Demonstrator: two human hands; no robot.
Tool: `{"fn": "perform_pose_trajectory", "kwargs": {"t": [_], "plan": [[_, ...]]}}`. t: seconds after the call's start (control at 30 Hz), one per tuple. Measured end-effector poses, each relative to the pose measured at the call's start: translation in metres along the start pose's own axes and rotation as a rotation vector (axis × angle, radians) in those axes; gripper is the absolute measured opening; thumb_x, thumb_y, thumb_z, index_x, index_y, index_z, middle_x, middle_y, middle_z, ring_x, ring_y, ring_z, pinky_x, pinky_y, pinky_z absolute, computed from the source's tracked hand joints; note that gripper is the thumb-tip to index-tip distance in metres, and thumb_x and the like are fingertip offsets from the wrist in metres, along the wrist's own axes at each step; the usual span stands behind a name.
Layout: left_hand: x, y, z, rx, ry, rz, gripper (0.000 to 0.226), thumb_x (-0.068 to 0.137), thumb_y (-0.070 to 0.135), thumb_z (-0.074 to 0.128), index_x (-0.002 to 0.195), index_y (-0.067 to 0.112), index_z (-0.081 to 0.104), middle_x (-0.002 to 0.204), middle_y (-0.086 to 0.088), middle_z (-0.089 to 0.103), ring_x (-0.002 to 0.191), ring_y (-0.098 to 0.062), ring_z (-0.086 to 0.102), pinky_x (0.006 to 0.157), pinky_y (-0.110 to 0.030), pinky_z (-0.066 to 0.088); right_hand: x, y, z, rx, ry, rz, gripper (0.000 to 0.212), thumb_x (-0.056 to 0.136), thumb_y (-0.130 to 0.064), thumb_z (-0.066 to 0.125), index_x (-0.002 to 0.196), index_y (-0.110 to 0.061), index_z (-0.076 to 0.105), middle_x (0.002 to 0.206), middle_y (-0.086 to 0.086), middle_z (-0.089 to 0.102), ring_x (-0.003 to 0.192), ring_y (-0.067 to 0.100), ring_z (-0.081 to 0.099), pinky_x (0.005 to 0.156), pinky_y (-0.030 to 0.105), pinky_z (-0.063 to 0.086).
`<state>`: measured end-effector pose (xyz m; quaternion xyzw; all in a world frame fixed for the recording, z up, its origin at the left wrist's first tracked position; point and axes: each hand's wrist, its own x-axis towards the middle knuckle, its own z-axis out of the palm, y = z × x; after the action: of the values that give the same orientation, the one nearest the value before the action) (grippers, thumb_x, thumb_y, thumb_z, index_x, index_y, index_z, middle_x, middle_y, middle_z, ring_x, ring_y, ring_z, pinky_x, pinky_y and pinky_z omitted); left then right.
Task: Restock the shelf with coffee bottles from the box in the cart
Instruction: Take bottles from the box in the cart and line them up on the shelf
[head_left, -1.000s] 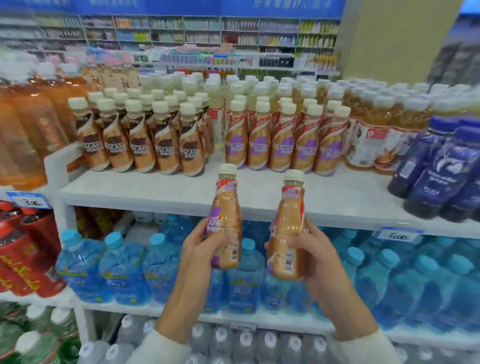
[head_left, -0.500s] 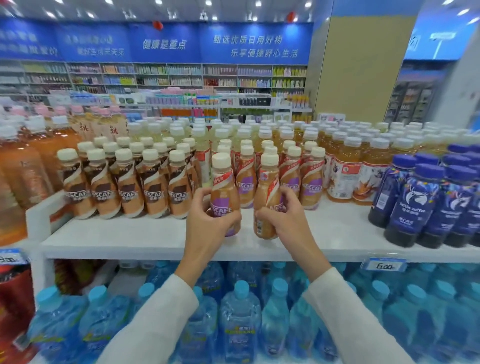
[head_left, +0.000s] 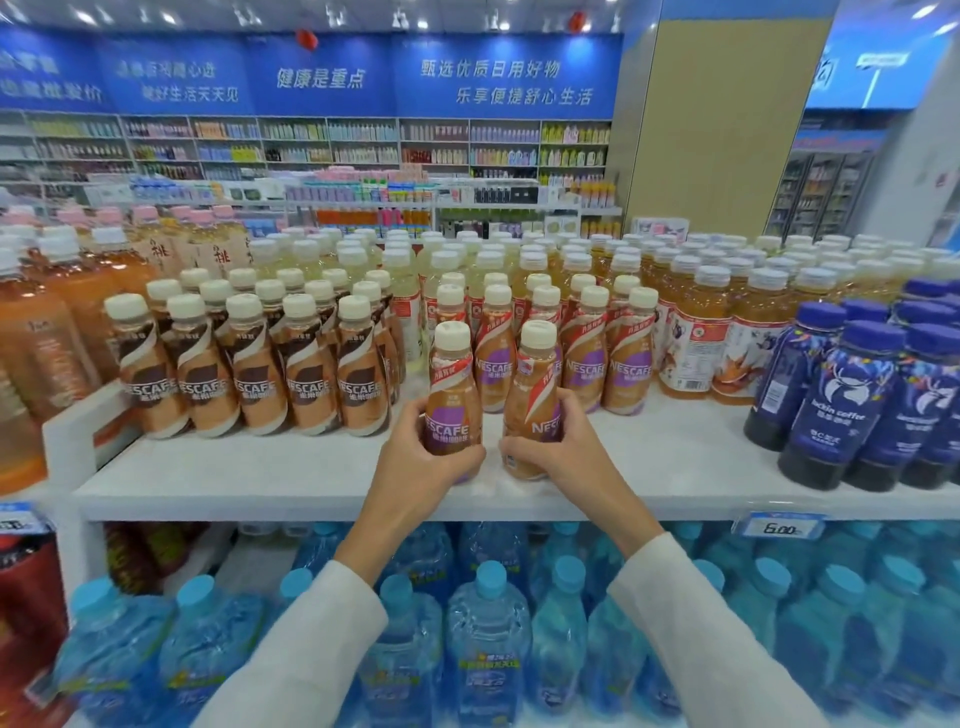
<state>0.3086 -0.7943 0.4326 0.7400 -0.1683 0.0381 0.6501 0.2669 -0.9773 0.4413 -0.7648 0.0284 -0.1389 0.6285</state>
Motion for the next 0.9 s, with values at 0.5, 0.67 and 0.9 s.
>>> {"fn": "perform_pose_trajectory", "kwargs": {"t": [0.5, 0.67, 0.9], "plan": [[-0.007, -0.002, -0.003, 0.079, 0.094, 0.041, 0.062, 0.065, 0.021, 0.095, 0.116, 0.029, 0.059, 0.105, 0.02, 0.068, 0.09, 0.009, 0.067, 0.073, -0.009, 0.054, -0.012, 0.009, 0.002, -0.197, 0.143, -0.152, 0.072, 0.07, -0.033, 0.092, 0.124, -0.036, 0.045, 0.12, -0.013, 0.058, 0.109, 0.002, 0.058, 0.089, 0.024, 0.053], [-0.011, -0.002, -0.006, 0.15, 0.101, 0.064, 0.064, 0.068, 0.03, 0.093, 0.123, 0.03, 0.061, 0.108, 0.017, 0.069, 0.091, 0.004, 0.068, 0.075, -0.012, 0.055, -0.018, 0.012, 0.003, -0.149, 0.124, -0.145, 0.076, 0.071, -0.036, 0.09, 0.131, -0.036, 0.045, 0.126, -0.014, 0.056, 0.112, 0.002, 0.058, 0.088, 0.021, 0.056], [-0.005, -0.009, -0.007, 0.17, 0.114, 0.074, 0.064, 0.07, 0.029, 0.092, 0.128, 0.027, 0.064, 0.111, 0.014, 0.072, 0.088, 0.002, 0.069, 0.073, -0.011, 0.054, -0.014, 0.011, 0.011, -0.154, 0.147, -0.157, 0.061, 0.076, -0.025, 0.088, 0.12, -0.038, 0.048, 0.116, -0.02, 0.057, 0.104, -0.003, 0.058, 0.08, 0.011, 0.051]]}}
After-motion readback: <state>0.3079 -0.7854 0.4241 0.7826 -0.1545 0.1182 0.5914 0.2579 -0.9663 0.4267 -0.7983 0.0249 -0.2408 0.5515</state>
